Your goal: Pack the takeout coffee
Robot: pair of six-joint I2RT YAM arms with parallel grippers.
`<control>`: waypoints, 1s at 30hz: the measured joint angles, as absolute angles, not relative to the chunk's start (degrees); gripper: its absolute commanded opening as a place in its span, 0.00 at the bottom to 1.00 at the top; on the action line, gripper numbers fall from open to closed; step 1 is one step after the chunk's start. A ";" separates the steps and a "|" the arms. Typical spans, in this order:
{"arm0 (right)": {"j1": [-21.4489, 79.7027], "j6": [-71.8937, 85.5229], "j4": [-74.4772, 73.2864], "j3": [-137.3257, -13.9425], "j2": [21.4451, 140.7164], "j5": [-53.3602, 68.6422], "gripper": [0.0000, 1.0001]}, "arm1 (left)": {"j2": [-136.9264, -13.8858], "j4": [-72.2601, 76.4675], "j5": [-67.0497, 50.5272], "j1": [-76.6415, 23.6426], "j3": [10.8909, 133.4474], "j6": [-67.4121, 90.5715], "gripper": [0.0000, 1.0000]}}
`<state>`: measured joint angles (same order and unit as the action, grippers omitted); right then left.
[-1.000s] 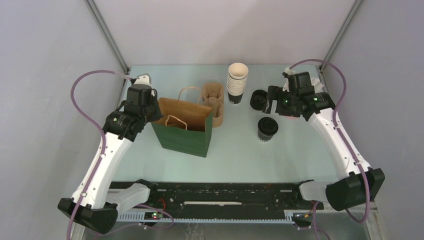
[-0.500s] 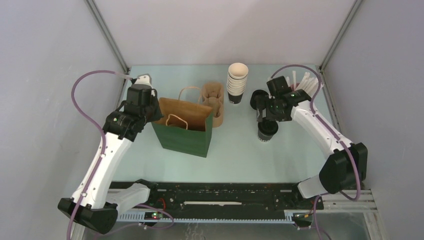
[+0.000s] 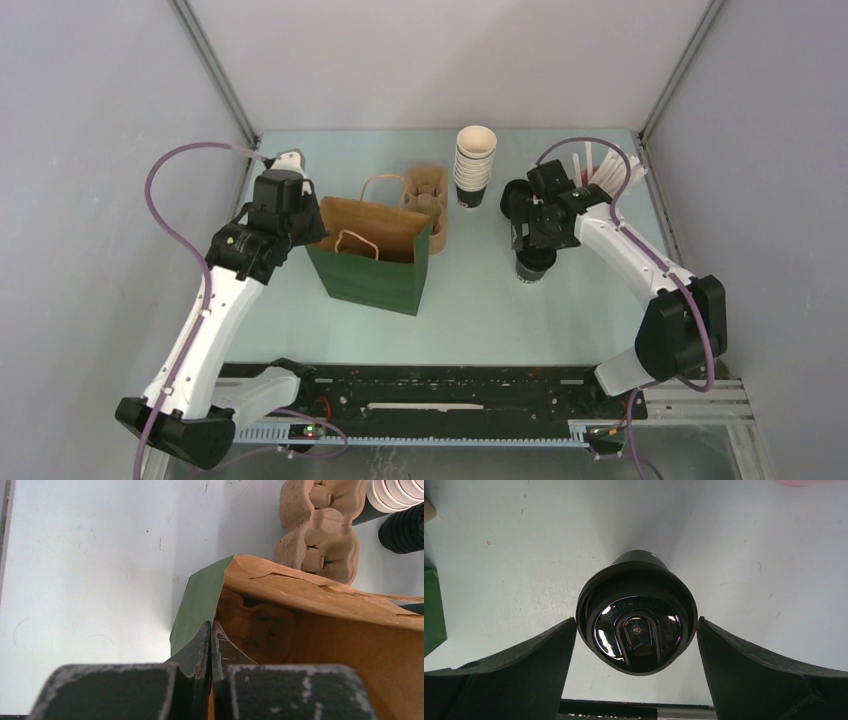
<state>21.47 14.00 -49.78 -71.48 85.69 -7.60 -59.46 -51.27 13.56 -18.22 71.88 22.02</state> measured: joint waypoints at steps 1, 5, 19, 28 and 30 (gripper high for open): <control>21.50 13.96 -49.78 -71.26 85.76 -7.55 1.00 | -59.46 -51.27 13.39 -18.22 71.85 22.02 0.04; 21.50 13.78 -49.17 -71.09 86.17 -7.40 1.00 | -59.40 -51.07 13.08 -18.22 71.42 22.02 0.04; 21.56 12.03 -46.52 -68.64 85.62 -8.97 1.00 | -59.20 -51.09 12.82 -18.22 71.16 22.00 0.04; 22.41 11.64 -46.30 -68.31 84.97 -8.73 1.00 | -59.20 -51.07 12.27 -18.22 71.16 22.02 0.04; 22.76 11.60 -46.39 -67.99 84.38 -8.62 1.00 | -59.20 -51.07 12.14 -18.22 71.16 22.02 0.04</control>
<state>22.76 11.60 -46.39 -67.99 84.38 -8.62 -59.20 -51.07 12.14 -18.22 71.16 22.02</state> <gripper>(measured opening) 0.993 0.038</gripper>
